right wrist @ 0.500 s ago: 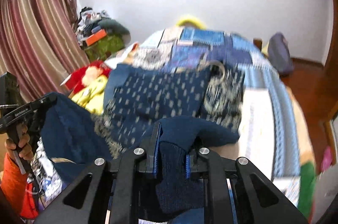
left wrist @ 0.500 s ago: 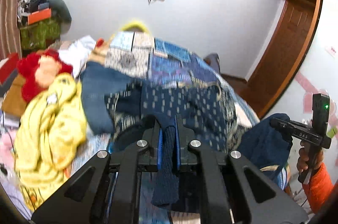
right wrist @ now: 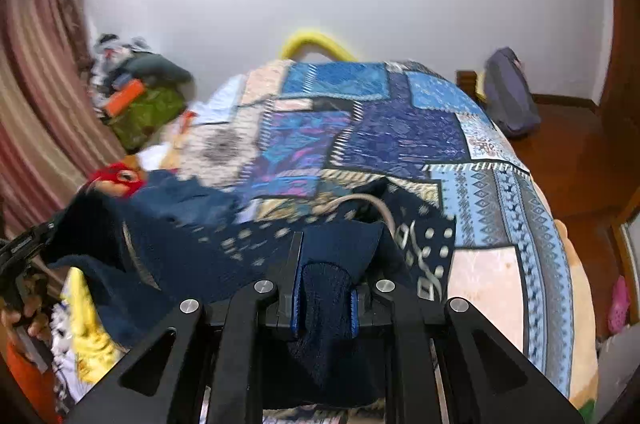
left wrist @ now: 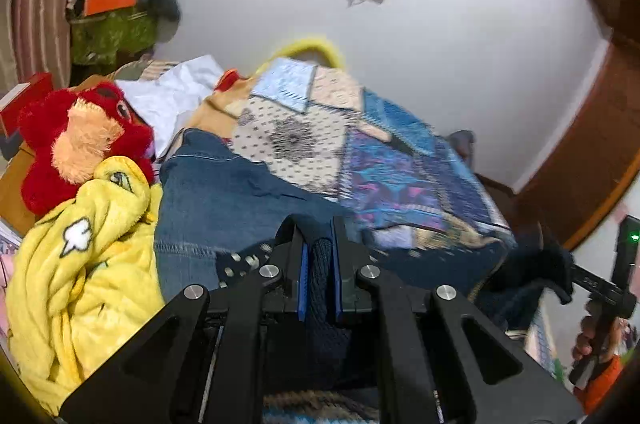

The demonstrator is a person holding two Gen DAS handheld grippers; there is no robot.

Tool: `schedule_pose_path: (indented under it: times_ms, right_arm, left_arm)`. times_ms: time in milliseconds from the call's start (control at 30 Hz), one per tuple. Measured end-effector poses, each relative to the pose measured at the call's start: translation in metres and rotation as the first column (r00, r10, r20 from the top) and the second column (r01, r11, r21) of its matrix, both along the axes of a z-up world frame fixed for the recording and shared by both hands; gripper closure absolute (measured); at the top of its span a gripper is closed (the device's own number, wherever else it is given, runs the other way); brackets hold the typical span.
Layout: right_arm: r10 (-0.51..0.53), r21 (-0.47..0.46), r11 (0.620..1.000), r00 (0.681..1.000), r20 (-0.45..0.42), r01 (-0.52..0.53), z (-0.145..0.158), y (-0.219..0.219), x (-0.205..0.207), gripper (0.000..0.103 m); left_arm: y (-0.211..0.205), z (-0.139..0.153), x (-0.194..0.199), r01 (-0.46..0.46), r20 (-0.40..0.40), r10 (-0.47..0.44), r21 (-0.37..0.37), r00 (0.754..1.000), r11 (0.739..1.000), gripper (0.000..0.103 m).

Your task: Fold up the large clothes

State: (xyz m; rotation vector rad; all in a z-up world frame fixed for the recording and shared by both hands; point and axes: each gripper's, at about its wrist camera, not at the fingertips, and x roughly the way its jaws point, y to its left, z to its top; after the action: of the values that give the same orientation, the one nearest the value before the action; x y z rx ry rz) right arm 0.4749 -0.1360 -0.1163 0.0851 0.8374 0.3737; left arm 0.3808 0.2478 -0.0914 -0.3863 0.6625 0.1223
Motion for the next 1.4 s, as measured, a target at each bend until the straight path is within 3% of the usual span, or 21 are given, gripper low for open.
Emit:
schedule_pose_path:
  times_ms: [233, 400, 467, 533, 600, 700, 767, 833, 933, 1000, 1167, 1300, 1400]
  right_arm:
    - [0.028, -0.015, 0.999, 0.999, -0.042, -0.029, -0.030, 0.005, 0.051, 0.089]
    - [0.027, 0.069, 0.997, 0.999, -0.022, -0.025, -0.021, -0.017, 0.055, 0.089]
    - [-0.026, 0.042, 0.999, 1.000, 0.005, 0.026, -0.015, -0.033, 0.051, 0.089]
    - [-0.066, 0.002, 0.998, 0.997, 0.035, 0.065, -0.009, -0.045, 0.039, 0.088]
    - [-0.124, -0.133, 0.981, 0.983, 0.135, 0.141, -0.001, -0.052, 0.022, 0.088]
    - [-0.088, -0.212, 0.969, 0.980, 0.177, 0.125, 0.009, -0.062, -0.002, 0.088]
    - [-0.034, -0.226, 0.971, 0.984, 0.177, 0.074, 0.014, -0.064, -0.018, 0.088]
    - [0.016, -0.244, 0.969, 0.984, 0.176, 0.028, 0.017, -0.059, -0.035, 0.088]
    - [0.072, -0.250, 0.968, 0.986, 0.153, -0.032, 0.013, -0.045, -0.056, 0.088]
    - [0.106, -0.232, 0.970, 0.986, 0.127, -0.074, 0.007, -0.033, -0.069, 0.088]
    - [0.191, -0.165, 0.969, 0.981, 0.034, -0.183, -0.015, 0.005, -0.085, 0.088]
    - [0.251, -0.167, 0.954, 0.968, -0.011, -0.249, -0.039, 0.039, -0.085, 0.088]
    - [0.313, -0.205, 0.924, 0.946, -0.083, -0.324, -0.063, 0.067, -0.071, 0.088]
  left_arm:
    - [0.024, -0.073, 0.059, -0.054, -0.157, 0.049, -0.025, 0.986, 0.998, 0.094]
    - [0.017, -0.107, 0.074, -0.051, -0.244, 0.063, 0.056, 0.968, 0.997, 0.093]
    - [0.012, -0.113, 0.076, -0.043, -0.272, 0.066, 0.091, 0.960, 0.995, 0.092]
    - [0.008, -0.115, 0.077, -0.029, -0.287, 0.060, 0.111, 0.956, 0.993, 0.092]
    - [0.001, -0.108, 0.075, 0.006, -0.283, 0.037, 0.148, 0.959, 0.989, 0.092]
    - [-0.009, -0.085, 0.064, 0.075, -0.255, -0.025, 0.190, 0.967, 0.979, 0.090]
    - [-0.014, -0.064, 0.052, 0.106, -0.227, -0.062, 0.186, 0.972, 0.977, 0.080]
    - [-0.021, -0.044, 0.039, 0.141, -0.198, -0.103, 0.187, 0.975, 0.972, 0.045]
    - [-0.043, -0.018, 0.013, 0.174, -0.137, -0.142, 0.264, 0.980, 0.949, 0.035]
    - [-0.059, -0.013, 0.002, 0.216, -0.147, -0.179, 0.291, 0.973, 0.932, 0.033]
    - [-0.094, -0.031, -0.009, 0.313, -0.221, -0.254, 0.297, 0.942, 0.902, 0.029]
    - [-0.115, -0.066, -0.004, 0.373, -0.298, -0.288, 0.286, 0.910, 0.883, 0.029]
    - [-0.112, -0.095, 0.014, 0.351, -0.335, -0.262, 0.240, 0.905, 0.905, 0.029]
